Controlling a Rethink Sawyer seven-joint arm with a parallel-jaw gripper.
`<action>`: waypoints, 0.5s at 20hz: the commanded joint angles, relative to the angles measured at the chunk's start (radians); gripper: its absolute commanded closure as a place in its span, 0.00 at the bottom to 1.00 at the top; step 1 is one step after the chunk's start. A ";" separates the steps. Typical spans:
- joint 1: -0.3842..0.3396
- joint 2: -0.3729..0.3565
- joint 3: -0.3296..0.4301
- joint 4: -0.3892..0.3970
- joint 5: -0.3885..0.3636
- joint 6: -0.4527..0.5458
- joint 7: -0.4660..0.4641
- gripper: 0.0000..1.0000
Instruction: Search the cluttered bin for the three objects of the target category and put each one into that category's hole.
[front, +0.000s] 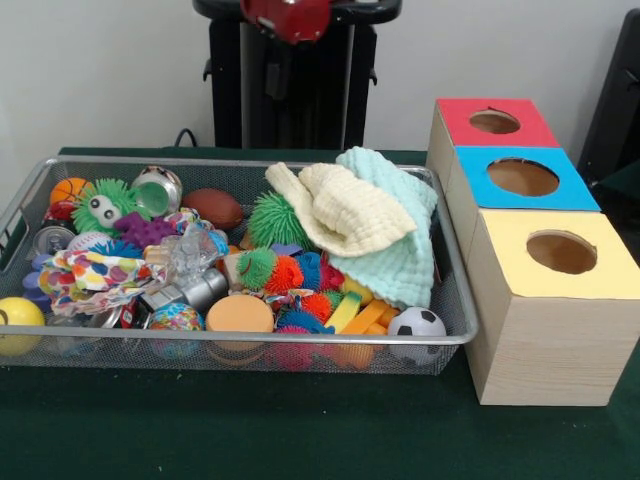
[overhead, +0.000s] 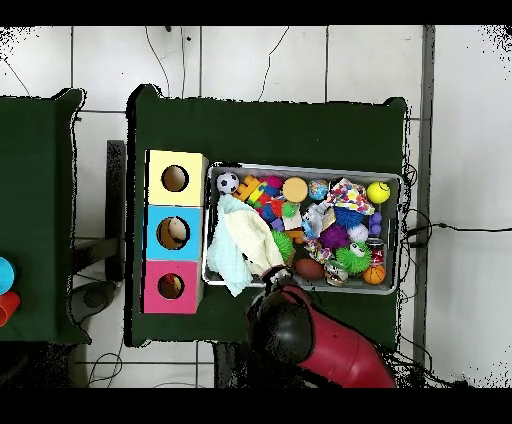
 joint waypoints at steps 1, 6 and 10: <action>-0.161 0.033 0.232 -0.119 -0.207 0.101 -0.319 1.00; -0.241 0.033 0.314 -0.164 -0.304 0.134 -0.311 1.00; -0.306 0.029 0.381 -0.183 -0.364 0.152 -0.323 1.00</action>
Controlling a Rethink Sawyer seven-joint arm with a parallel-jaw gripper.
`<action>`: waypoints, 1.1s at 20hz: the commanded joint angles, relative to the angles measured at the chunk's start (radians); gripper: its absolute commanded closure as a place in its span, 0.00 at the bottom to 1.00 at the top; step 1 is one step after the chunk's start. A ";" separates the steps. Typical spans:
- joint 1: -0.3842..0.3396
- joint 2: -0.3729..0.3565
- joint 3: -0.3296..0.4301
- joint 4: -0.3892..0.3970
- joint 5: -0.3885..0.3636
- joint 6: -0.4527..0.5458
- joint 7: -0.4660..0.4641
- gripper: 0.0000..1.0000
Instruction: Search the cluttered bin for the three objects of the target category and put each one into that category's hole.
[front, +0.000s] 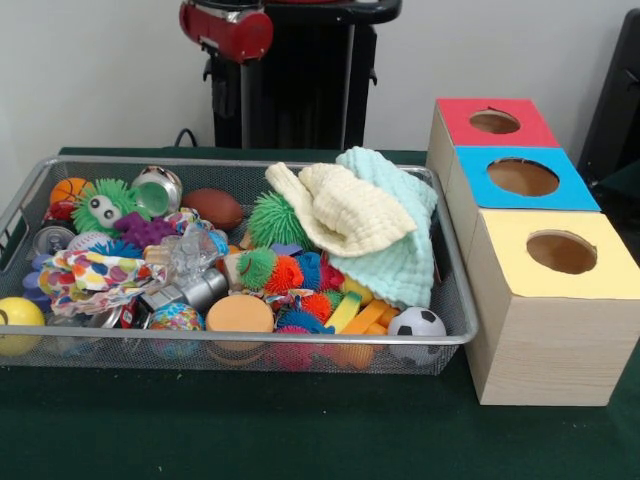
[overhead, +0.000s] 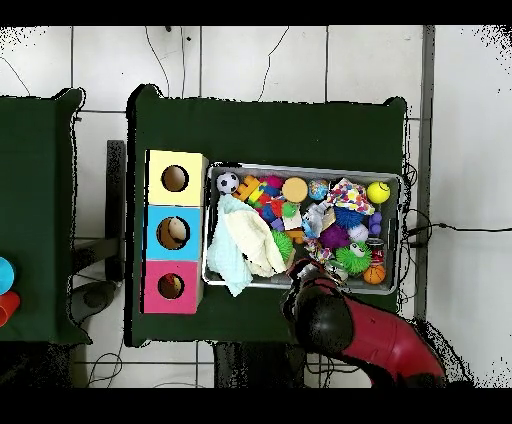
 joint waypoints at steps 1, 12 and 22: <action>-0.086 0.014 0.220 -0.125 -0.146 0.112 -0.319 1.00; -0.249 0.063 0.386 -0.202 -0.244 0.170 -0.336 0.00; -0.287 0.194 0.405 -0.382 -0.346 0.265 -0.329 0.00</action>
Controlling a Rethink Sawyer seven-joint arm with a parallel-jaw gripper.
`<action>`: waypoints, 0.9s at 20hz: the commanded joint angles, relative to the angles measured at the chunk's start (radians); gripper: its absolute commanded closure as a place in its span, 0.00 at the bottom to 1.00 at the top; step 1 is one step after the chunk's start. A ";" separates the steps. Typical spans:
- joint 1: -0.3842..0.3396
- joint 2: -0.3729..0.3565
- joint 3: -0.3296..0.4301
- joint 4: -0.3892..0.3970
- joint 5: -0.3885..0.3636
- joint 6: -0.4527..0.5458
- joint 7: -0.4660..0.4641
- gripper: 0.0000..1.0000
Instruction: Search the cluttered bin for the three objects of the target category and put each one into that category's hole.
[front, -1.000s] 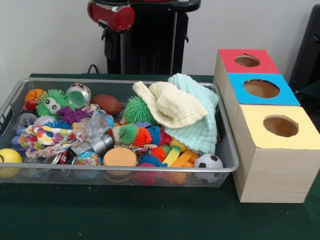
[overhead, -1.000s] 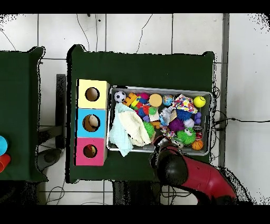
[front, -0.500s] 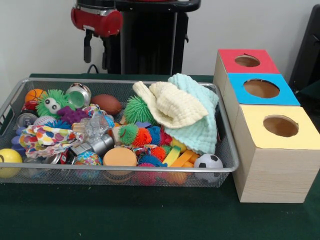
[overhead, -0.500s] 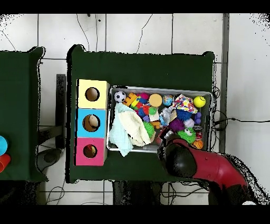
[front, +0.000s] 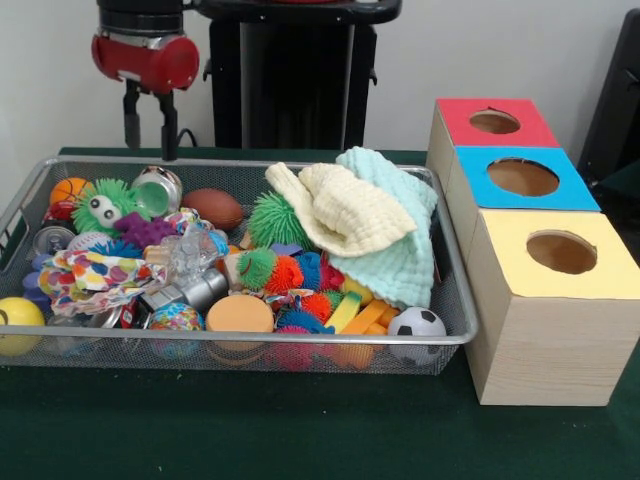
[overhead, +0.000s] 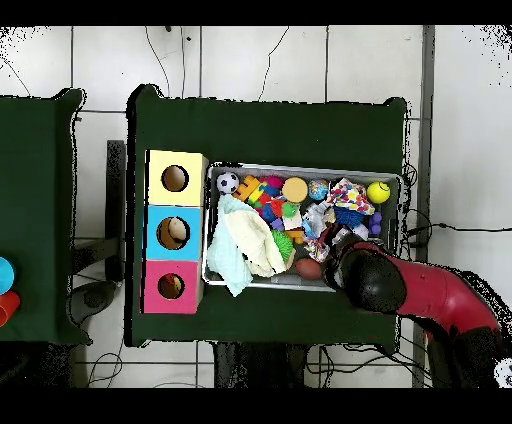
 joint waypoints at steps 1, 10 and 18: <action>-0.034 0.148 0.114 -0.203 -0.127 0.143 -0.315 0.00; -0.084 0.301 0.126 -0.307 -0.198 0.155 -0.317 0.00; -0.108 0.382 0.153 -0.386 -0.274 0.100 -0.320 0.00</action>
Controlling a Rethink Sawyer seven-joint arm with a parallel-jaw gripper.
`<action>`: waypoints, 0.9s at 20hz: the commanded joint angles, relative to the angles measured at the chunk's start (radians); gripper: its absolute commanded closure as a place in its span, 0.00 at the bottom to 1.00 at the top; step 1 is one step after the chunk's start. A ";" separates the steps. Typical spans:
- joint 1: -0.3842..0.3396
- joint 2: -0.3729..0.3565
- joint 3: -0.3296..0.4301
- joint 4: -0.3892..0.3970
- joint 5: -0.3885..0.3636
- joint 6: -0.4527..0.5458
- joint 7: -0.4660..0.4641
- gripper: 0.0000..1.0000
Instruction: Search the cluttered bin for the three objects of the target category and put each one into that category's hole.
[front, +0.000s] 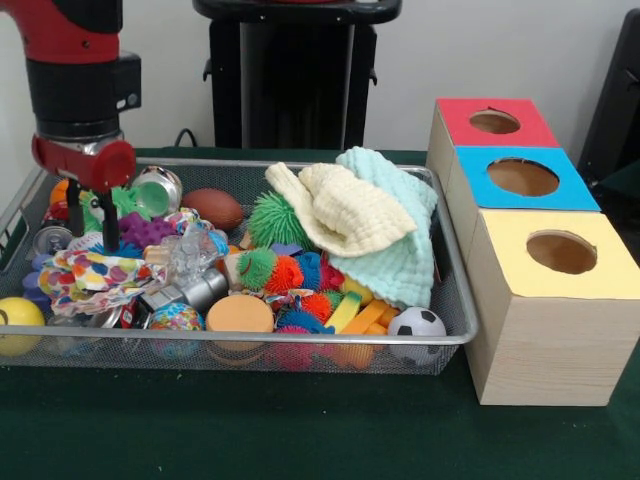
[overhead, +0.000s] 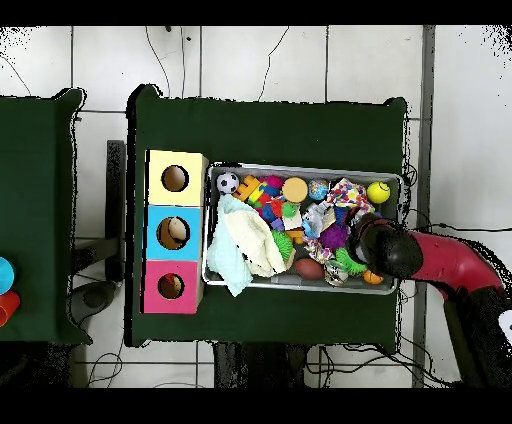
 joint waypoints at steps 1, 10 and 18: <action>-0.027 0.113 0.094 -0.133 -0.113 0.063 -0.319 0.00; -0.060 0.117 0.104 -0.125 -0.174 0.040 -0.311 0.00; -0.098 0.125 0.119 -0.111 -0.208 0.032 -0.314 0.00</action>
